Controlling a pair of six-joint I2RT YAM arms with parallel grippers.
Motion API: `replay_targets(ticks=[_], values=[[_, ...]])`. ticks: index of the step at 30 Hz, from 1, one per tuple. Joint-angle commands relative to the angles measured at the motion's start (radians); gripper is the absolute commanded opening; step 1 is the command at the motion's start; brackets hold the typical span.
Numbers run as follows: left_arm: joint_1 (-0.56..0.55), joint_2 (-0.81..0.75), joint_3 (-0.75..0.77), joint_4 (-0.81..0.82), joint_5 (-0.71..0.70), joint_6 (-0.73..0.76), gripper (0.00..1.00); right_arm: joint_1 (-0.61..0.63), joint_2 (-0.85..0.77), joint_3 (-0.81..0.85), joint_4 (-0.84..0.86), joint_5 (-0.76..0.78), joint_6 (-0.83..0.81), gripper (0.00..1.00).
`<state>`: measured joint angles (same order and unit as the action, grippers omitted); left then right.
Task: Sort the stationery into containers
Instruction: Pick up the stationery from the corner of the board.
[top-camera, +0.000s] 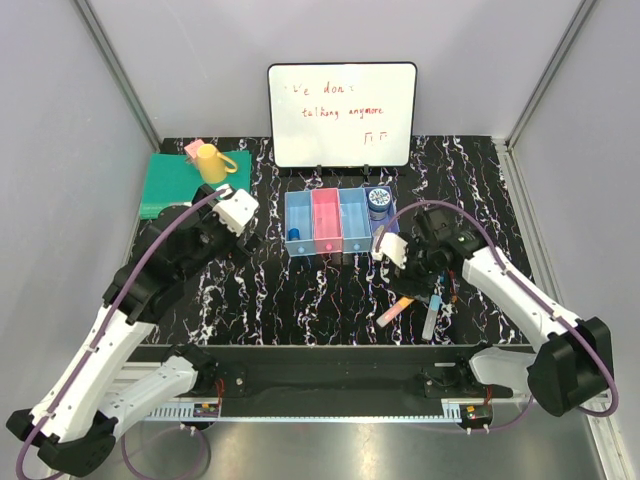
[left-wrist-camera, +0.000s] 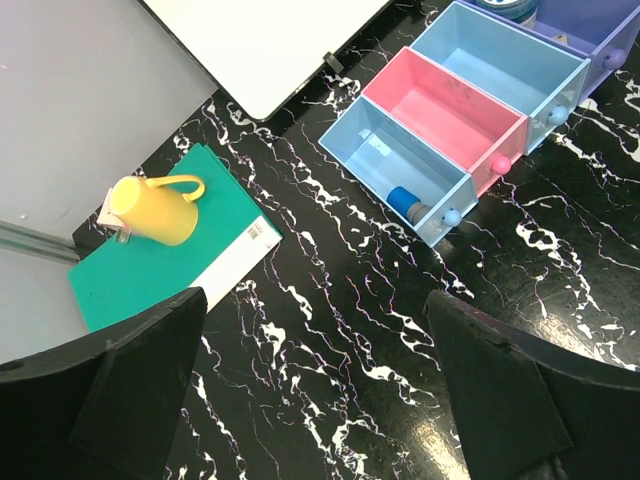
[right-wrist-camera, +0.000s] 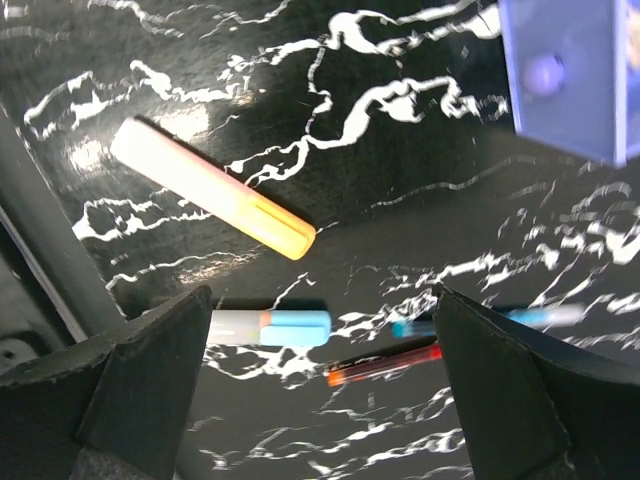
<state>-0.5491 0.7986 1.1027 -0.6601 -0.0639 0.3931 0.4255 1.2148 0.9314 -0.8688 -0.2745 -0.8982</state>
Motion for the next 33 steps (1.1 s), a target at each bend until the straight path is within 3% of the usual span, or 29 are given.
replay_targets(ticks=[1, 9, 29, 33], values=[[-0.005, 0.001, 0.0, 0.027, 0.012, 0.007, 0.99, 0.042, 0.009, -0.016, -0.004, -0.011, -0.186, 1.0], [-0.005, -0.004, -0.009, 0.025, 0.007, 0.013, 0.99, 0.128, 0.057, -0.075, 0.025, 0.024, -0.266, 1.0], [-0.005, 0.002, -0.004, 0.027, -0.001, 0.012, 0.99, 0.151, 0.186, -0.201, 0.272, 0.067, -0.366, 0.99], [-0.005, 0.008, 0.005, 0.027, -0.002, 0.016, 0.99, 0.151, 0.196, -0.227, 0.313, 0.069, -0.369, 0.83]])
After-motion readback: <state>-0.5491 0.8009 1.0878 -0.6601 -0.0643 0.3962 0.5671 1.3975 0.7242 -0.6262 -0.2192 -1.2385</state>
